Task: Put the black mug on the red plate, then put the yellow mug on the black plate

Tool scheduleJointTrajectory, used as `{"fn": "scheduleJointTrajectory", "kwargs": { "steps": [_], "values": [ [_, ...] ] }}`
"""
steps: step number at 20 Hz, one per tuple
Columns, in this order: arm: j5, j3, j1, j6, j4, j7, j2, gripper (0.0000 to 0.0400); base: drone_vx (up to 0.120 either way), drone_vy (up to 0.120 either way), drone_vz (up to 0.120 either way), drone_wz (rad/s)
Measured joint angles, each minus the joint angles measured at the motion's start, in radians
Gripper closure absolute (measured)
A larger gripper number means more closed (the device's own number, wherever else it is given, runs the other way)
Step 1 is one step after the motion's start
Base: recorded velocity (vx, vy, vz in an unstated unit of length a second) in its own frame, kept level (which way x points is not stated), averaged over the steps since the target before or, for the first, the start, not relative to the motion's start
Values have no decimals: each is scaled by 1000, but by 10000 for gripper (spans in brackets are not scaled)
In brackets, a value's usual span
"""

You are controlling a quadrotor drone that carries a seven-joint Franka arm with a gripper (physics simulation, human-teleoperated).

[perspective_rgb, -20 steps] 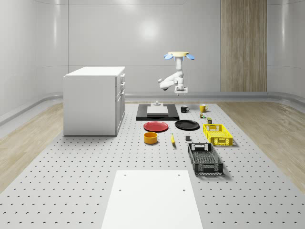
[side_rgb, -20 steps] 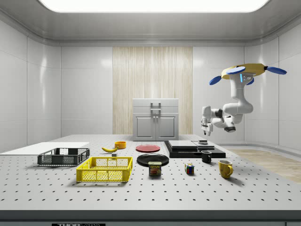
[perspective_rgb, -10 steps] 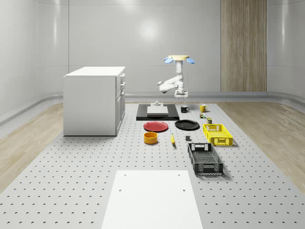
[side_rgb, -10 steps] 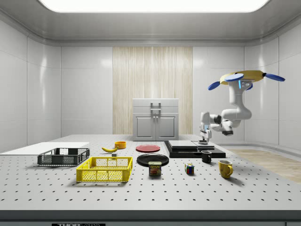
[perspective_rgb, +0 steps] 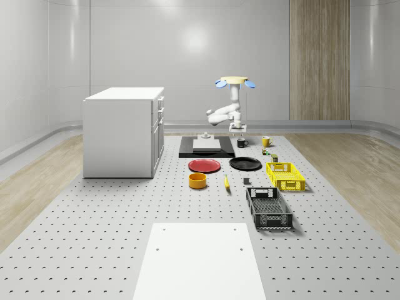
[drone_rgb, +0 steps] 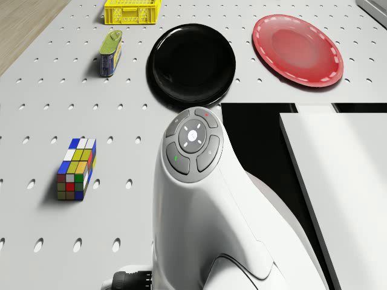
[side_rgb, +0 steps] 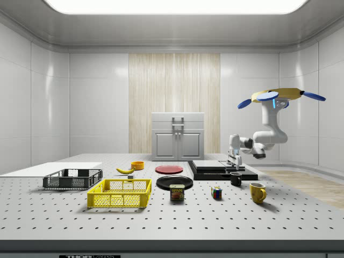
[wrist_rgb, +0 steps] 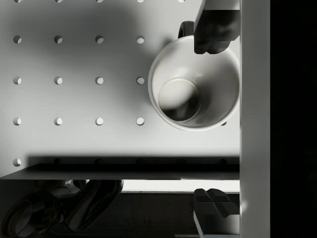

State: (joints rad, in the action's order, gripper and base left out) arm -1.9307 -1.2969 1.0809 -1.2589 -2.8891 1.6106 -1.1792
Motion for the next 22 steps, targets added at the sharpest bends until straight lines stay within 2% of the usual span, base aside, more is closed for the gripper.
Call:
{"fn": "scheduleJointTrajectory", "kwargs": {
  "steps": [13,22],
  "values": [
    [-103,127,-1,-127,31,-10,-88,0,0,0,0,0],
    [-125,157,4,-171,46,-13,-118,0,0,0,0,0]
  ]
}}
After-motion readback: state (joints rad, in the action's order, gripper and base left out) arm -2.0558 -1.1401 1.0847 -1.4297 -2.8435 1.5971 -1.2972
